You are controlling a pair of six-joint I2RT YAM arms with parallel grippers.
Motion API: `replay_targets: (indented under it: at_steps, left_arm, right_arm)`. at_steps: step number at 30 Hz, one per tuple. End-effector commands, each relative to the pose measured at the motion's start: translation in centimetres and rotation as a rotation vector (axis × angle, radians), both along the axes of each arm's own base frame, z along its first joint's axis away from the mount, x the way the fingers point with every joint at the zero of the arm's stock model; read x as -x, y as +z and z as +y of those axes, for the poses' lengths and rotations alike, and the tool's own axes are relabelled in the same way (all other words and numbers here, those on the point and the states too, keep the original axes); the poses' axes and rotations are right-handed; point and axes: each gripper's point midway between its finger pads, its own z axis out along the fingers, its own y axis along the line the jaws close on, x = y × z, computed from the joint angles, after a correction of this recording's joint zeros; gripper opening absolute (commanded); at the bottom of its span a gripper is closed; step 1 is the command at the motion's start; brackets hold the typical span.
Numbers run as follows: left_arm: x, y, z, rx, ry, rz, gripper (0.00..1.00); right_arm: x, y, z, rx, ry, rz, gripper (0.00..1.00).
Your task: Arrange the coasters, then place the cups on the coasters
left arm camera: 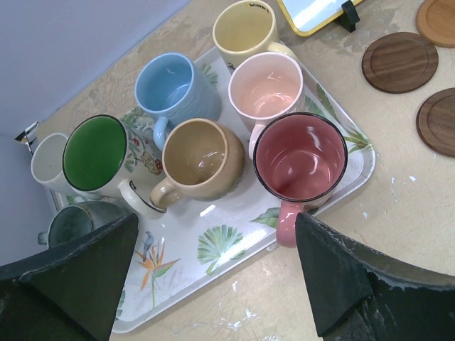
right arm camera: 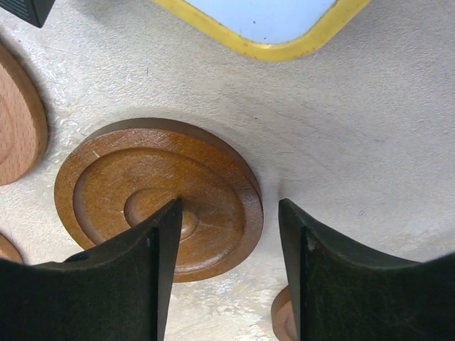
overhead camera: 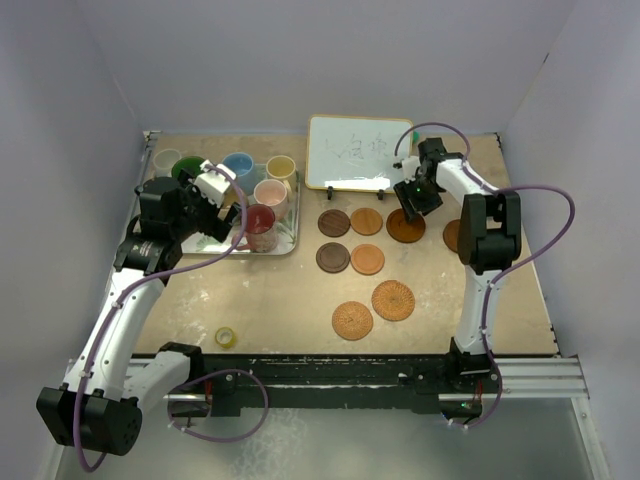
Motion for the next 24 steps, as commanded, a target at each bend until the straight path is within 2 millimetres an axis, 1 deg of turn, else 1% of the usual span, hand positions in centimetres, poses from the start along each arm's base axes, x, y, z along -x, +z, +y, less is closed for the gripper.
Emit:
replay_targets:
  at_steps: [1, 2, 5, 7, 10, 14, 18, 21, 24]
  left_arm:
    - [-0.3, 2.0, 0.0, 0.011, -0.004, -0.057, 0.88]
    - [-0.4, 1.9, 0.0, 0.011, -0.006, -0.054, 0.88]
    - [-0.3, 1.9, -0.2, 0.015, -0.013, -0.056, 0.88]
    - [-0.3, 2.0, -0.2, 0.016, -0.016, -0.058, 0.88]
    - [-0.2, 2.1, -0.4, 0.021, -0.024, -0.061, 0.88]
    - [0.0, 2.3, -0.5, 0.027, -0.031, -0.068, 0.88]
    - [0.2, 2.5, -0.5, 0.030, -0.034, -0.074, 0.88]
    - [0.3, 2.4, -0.5, 0.031, -0.033, -0.076, 0.88]
    - [0.2, 2.2, -0.6, 0.032, -0.036, -0.072, 0.88]
  right_arm:
    - [-1.0, 4.0, 0.6, -0.029, -0.007, -0.089, 0.62]
    - [-1.0, 4.9, 0.5, -0.030, -0.010, -0.106, 0.64]
    - [-0.3, 6.4, -0.1, -0.026, -0.022, -0.128, 0.69]
    - [0.4, 7.1, -1.2, -0.018, -0.033, -0.137, 0.72]
    - [1.9, 7.5, -3.1, -0.007, -0.053, -0.135, 0.76]
    - [4.1, 7.2, -5.9, 0.001, -0.078, -0.113, 0.78]
    - [5.9, 6.0, -8.2, 0.024, -0.091, -0.085, 0.78]
    - [6.8, 4.7, -9.0, 0.023, -0.089, -0.051, 0.78]
    - [7.2, 3.3, -9.3, 0.017, -0.079, -0.023, 0.78]
